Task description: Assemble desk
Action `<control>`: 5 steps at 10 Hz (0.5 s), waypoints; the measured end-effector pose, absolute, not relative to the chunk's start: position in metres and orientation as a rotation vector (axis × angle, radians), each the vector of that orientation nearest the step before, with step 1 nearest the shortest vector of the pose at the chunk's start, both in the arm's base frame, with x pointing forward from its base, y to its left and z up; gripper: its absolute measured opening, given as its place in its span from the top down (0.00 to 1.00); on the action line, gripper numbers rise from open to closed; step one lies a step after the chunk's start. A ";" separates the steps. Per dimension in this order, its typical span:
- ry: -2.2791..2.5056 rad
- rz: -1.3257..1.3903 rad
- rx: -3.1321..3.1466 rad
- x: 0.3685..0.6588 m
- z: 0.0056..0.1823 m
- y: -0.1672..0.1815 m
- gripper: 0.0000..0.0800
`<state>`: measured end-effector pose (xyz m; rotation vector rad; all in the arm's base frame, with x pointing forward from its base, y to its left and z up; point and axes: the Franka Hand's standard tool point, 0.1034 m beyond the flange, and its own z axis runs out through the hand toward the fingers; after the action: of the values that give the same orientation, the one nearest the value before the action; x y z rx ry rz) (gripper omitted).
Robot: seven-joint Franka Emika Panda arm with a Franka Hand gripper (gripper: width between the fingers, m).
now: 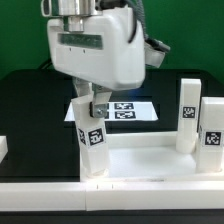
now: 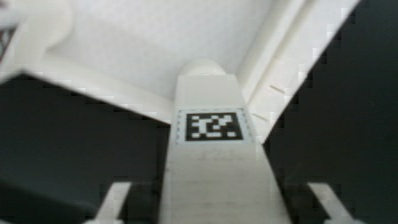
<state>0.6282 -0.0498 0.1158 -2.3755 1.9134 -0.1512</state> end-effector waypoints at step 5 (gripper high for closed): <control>2.356 -0.124 -1.837 0.630 0.114 -0.031 0.64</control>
Offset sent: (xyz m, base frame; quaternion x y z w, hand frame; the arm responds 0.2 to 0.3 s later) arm 0.0044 0.0217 -0.0055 0.0010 -0.0012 0.2360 0.9717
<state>0.6299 -0.0311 0.1136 -1.8366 2.3563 -0.1244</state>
